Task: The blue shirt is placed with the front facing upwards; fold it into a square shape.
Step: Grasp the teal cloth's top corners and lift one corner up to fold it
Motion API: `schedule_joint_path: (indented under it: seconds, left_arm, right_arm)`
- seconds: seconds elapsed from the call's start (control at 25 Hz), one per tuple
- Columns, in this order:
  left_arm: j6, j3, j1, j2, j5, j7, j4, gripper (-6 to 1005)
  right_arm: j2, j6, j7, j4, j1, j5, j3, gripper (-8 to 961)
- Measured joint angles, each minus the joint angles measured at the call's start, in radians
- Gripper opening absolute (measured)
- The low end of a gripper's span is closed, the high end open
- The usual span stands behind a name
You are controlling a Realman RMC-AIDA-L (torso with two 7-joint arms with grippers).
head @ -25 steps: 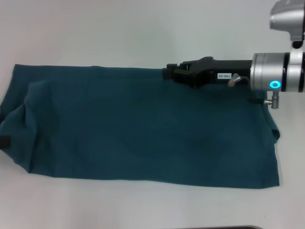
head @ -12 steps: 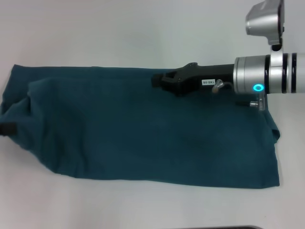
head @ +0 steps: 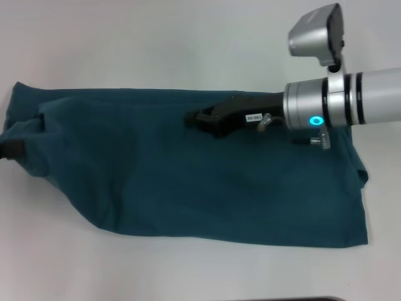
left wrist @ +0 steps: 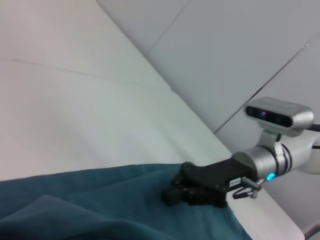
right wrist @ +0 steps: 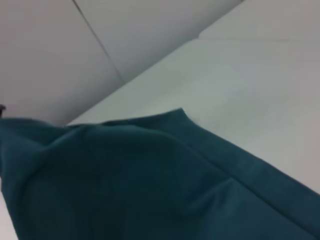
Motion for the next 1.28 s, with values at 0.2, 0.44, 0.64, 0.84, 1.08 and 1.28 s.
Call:
schedule_joint_path:
  seconds: [0.2,0.44,0.64,0.84,1.08,1.28]
  left_arm:
    - [0.006,0.033,0.001,0.001,-0.017,0.001,-0.010,15]
    - [0.006,0.056,0.003,0.000,-0.018,0.008,-0.010,16]
    - [0.002,0.062,-0.012,0.000,-0.019,0.003,-0.010,16]
    - [0.001,0.062,-0.031,0.000,-0.019,-0.006,-0.010,17]
    - [0.001,0.065,-0.071,-0.004,-0.020,-0.007,-0.010,18]
    - [0.003,0.105,-0.104,-0.011,-0.043,-0.007,-0.011,18]
  right_arm:
    - [0.005,-0.010,-0.001,-0.009,0.020,0.003,-0.016,67]
    - [0.005,-0.011,-0.001,-0.009,0.021,0.013,-0.019,64]
    - [0.004,-0.012,-0.001,-0.007,0.021,0.013,-0.019,62]
    - [0.001,-0.012,0.005,-0.003,0.021,0.013,-0.020,61]
    - [-0.002,-0.012,0.010,0.000,0.021,0.013,-0.019,58]
    - [-0.004,-0.012,0.026,0.009,0.021,0.013,-0.018,57]
